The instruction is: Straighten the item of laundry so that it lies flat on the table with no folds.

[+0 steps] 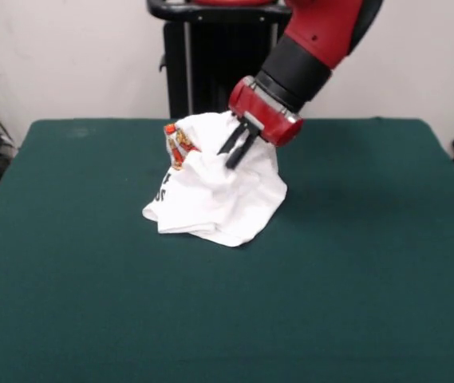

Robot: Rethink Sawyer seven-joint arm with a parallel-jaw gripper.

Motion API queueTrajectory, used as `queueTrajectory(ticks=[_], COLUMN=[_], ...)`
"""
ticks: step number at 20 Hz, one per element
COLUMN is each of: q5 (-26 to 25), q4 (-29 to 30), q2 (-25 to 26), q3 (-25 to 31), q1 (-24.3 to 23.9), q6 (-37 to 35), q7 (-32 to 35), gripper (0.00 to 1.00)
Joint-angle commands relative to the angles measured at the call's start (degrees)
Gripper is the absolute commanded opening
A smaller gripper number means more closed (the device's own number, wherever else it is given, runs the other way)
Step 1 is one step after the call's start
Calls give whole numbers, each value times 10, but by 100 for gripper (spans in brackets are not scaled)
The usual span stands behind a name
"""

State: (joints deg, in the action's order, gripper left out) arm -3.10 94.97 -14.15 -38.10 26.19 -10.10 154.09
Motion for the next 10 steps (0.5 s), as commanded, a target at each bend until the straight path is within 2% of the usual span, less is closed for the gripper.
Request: queueTrajectory(ticks=[1, 5, 10], q5=[36, 63, 78], q4=[8, 39, 64], q2=[-48, -97, -124], q3=[102, 175, 220], q1=[19, -18, -41], q6=[-152, -196, -203], q7=[32, 34, 27], gripper=[0, 0, 0])
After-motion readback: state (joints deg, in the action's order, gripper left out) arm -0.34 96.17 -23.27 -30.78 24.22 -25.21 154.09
